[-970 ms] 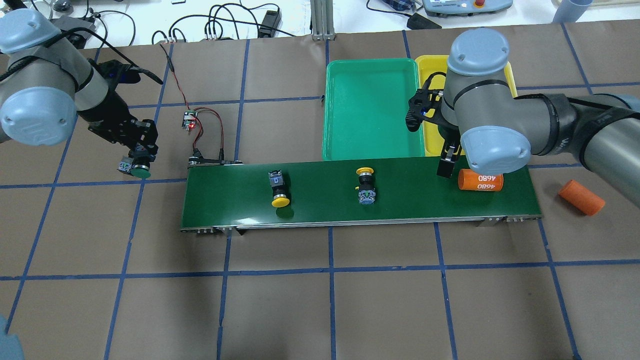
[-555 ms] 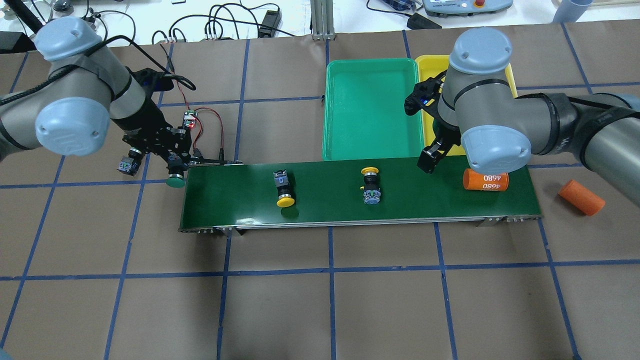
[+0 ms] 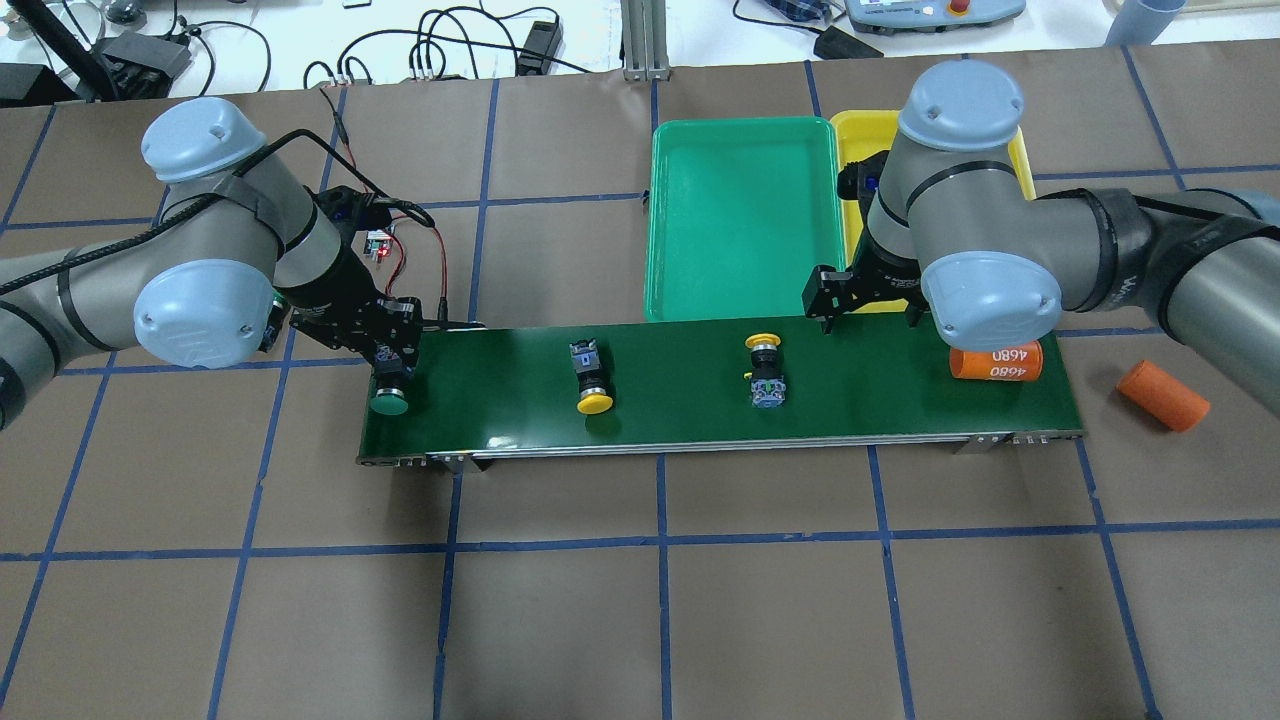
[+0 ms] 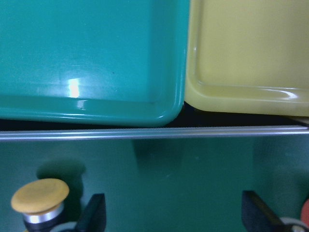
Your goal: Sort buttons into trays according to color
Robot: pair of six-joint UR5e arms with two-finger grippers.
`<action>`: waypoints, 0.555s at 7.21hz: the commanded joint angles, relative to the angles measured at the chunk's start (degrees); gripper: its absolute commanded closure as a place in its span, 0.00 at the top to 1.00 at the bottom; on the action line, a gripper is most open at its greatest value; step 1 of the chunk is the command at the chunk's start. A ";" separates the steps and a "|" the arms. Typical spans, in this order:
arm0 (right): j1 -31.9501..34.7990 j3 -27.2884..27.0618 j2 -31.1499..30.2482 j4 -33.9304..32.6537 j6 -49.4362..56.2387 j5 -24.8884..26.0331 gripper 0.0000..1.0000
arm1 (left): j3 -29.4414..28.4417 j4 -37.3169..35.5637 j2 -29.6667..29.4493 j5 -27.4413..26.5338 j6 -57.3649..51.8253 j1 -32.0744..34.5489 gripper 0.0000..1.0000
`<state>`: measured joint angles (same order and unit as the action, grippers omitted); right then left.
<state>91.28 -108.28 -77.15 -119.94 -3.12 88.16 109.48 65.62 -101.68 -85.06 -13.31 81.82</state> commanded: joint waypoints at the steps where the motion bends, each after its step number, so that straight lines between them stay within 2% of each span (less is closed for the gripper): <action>1: 0.47 -0.43 0.34 0.15 -7.13 -2.99 1.00 | -0.23 -0.14 0.77 0.25 0.48 0.00 1.00; 2: 1.00 -0.52 0.16 0.24 -9.16 -3.51 1.00 | -1.19 -0.05 1.65 0.34 0.57 -0.34 1.00; 4: 1.71 -0.09 -0.19 2.77 -10.32 -5.36 1.00 | -7.66 0.82 1.05 -0.72 -2.66 -3.14 1.00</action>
<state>92.51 -108.63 -77.14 -118.52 -12.35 83.63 105.66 65.83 -100.20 -85.37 -13.90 80.54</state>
